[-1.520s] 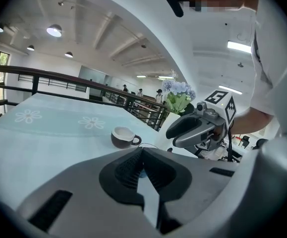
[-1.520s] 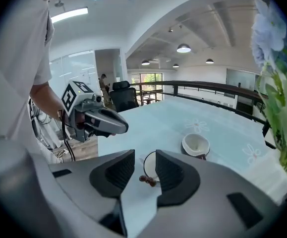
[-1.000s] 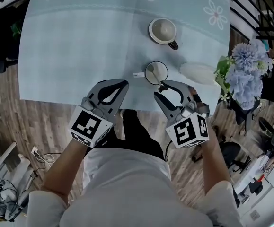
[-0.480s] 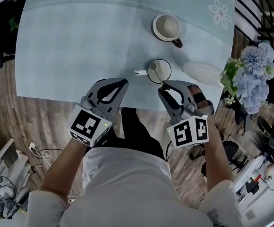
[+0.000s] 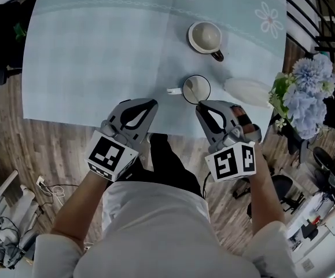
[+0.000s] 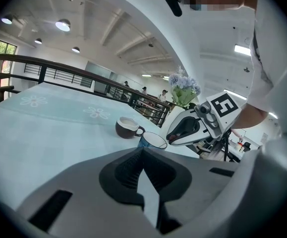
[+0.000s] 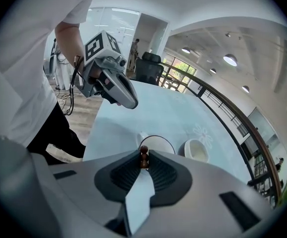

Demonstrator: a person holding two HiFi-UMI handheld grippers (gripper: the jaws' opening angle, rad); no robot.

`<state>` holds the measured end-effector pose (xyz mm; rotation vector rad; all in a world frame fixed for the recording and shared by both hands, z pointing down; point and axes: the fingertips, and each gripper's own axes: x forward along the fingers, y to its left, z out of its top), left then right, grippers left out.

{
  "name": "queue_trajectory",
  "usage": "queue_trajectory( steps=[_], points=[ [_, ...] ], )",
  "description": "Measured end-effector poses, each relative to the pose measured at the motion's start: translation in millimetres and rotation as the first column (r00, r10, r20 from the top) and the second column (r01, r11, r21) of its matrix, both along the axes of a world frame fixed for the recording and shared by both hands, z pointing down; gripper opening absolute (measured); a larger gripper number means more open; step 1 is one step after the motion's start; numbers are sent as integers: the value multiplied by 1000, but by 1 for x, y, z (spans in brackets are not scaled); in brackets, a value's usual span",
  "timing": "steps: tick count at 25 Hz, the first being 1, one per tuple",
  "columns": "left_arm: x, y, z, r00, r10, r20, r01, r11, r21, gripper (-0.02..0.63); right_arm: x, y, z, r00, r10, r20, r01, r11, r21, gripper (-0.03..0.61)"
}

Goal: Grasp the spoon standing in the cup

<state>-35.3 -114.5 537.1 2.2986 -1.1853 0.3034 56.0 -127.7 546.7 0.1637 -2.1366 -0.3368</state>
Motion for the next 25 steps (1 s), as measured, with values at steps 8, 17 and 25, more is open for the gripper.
queue_trajectory(
  steps=[8, 17, 25],
  points=[
    [-3, 1, -26, 999, 32, 16, -33, 999, 35, 20, -5, -4, -25, 996, 70, 51, -70, 998, -6, 58],
    [-2, 6, -65, 995, 94, 40, -97, 991, 90, 20, -9, -1, -63, 969, 186, 160, -186, 982, -16, 58],
    [-4, 10, -91, 989, 134, 61, -141, 981, 132, 20, -12, 2, -92, 945, 244, 218, -256, 966, 26, 58]
  ],
)
